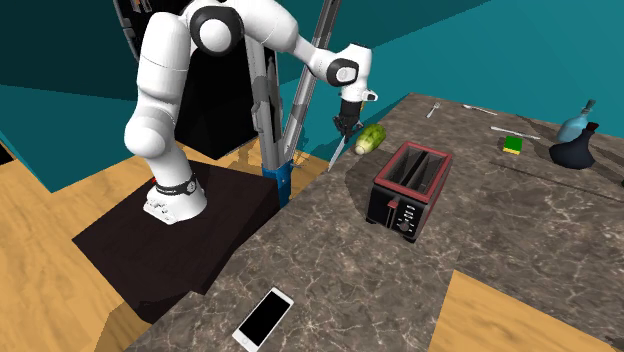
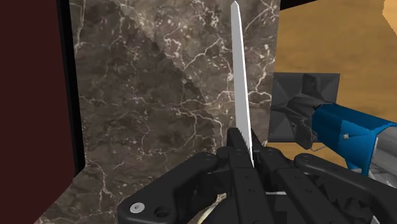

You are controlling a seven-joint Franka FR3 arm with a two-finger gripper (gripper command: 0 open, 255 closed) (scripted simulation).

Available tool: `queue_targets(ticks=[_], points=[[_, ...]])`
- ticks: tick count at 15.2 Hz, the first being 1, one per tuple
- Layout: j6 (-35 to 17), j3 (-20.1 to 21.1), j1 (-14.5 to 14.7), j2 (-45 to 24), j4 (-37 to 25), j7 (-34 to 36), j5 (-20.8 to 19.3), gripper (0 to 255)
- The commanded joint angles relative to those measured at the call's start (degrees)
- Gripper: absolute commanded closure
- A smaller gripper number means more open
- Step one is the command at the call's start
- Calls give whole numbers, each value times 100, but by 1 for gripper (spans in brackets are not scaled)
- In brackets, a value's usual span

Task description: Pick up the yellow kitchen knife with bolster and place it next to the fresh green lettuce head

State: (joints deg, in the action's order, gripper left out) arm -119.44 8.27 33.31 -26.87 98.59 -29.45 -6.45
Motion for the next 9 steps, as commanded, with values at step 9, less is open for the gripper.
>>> queue_targets(ticks=[9], points=[[-563,-45,28,-421,145,66,-84,255]])
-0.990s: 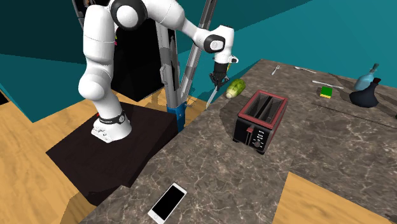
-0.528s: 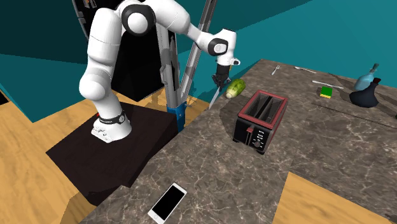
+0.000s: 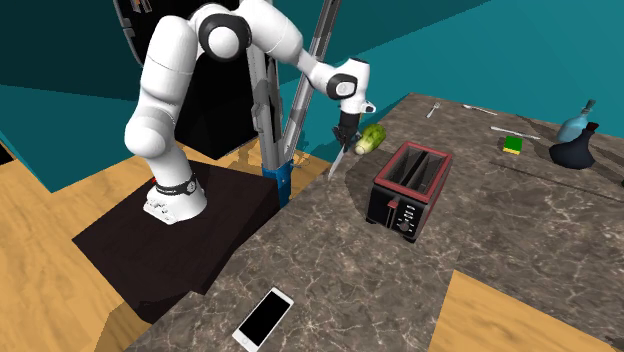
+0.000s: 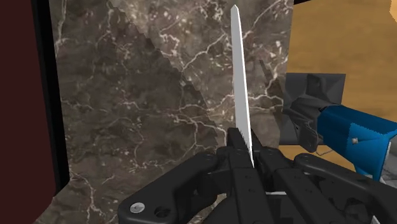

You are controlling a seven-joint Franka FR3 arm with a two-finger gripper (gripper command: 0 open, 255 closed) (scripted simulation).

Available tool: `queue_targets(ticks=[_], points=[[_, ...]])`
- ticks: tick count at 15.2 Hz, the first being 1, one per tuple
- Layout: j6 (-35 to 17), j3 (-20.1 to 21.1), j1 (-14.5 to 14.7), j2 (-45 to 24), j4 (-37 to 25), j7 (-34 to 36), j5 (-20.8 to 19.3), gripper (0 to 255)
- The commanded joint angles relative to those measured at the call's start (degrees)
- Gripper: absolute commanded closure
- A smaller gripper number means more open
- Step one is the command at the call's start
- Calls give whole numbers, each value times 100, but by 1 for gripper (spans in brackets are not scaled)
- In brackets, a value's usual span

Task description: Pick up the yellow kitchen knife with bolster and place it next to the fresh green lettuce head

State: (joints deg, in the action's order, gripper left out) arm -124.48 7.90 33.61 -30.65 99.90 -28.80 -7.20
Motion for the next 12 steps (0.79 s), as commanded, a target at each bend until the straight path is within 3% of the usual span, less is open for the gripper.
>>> queue_targets(ticks=[1,12], points=[[-114,-12,1,-90,22,7,-18,255],[-690,-80,46,-658,35,81,-117,255]])
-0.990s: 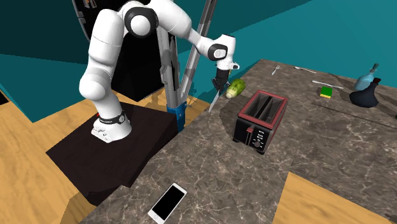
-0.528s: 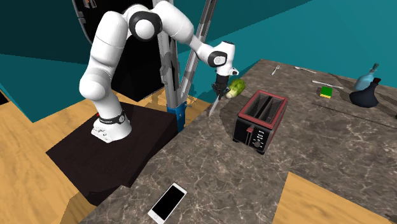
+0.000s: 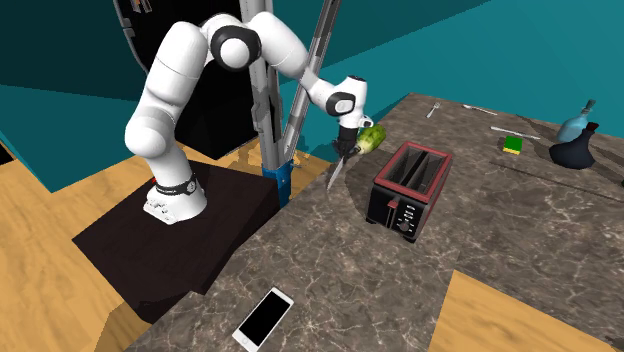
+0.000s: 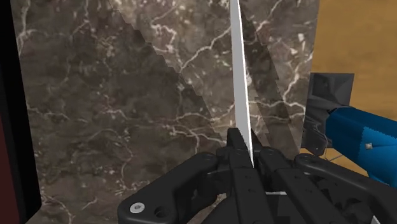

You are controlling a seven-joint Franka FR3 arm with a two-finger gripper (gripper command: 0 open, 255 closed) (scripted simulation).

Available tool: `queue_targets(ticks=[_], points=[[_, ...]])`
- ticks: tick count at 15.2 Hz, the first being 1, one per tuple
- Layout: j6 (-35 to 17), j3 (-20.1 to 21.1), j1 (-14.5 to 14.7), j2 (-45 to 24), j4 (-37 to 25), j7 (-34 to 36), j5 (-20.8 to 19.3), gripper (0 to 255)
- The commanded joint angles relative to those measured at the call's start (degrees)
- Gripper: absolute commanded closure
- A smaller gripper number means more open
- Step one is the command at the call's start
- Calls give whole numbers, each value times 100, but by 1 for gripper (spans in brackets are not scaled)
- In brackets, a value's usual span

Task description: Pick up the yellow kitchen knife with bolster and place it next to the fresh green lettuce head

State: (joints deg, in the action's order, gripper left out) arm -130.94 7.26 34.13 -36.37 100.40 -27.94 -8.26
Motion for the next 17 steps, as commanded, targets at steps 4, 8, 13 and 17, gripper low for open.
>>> queue_targets(ticks=[4,8,13,17], points=[[-237,-43,12,-314,-50,20,-46,255],[-426,-74,34,-562,-108,45,-81,255],[-426,-74,34,-562,-108,45,-81,255],[-426,-74,34,-562,-109,45,-81,0]])
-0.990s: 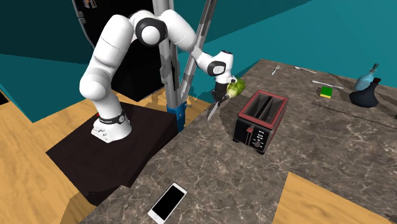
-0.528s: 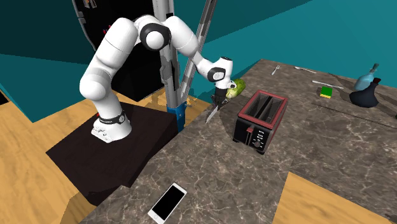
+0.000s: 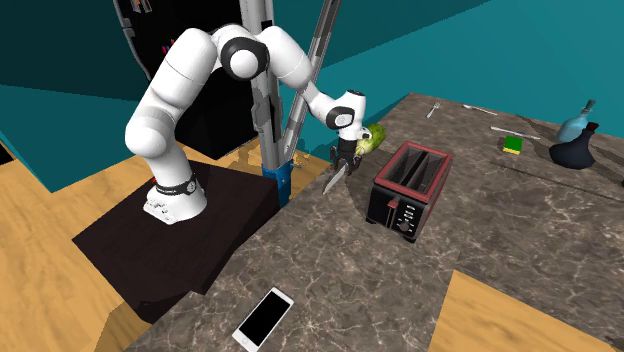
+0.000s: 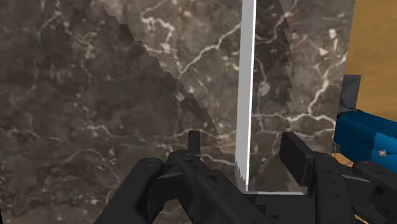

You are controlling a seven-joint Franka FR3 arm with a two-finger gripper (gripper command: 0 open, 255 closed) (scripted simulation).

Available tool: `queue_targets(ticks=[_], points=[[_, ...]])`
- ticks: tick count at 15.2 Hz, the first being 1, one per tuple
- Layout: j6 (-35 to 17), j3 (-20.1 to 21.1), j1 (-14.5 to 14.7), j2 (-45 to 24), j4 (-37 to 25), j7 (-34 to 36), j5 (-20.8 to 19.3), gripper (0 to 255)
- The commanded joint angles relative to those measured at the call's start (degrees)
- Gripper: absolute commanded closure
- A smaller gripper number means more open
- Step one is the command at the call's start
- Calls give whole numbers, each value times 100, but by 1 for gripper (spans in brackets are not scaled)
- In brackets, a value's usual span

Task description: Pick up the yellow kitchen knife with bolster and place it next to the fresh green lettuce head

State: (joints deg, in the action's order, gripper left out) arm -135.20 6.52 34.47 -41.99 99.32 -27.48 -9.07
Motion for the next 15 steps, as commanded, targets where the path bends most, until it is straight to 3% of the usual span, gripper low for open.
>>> queue_targets(ticks=[1,4,8,15], points=[[0,0,0,0,0,0,0,0],[0,0,0,0,0,0,0,0],[503,68,-26,471,-32,-48,80,0],[503,67,-26,471,-32,-49,80,0]])
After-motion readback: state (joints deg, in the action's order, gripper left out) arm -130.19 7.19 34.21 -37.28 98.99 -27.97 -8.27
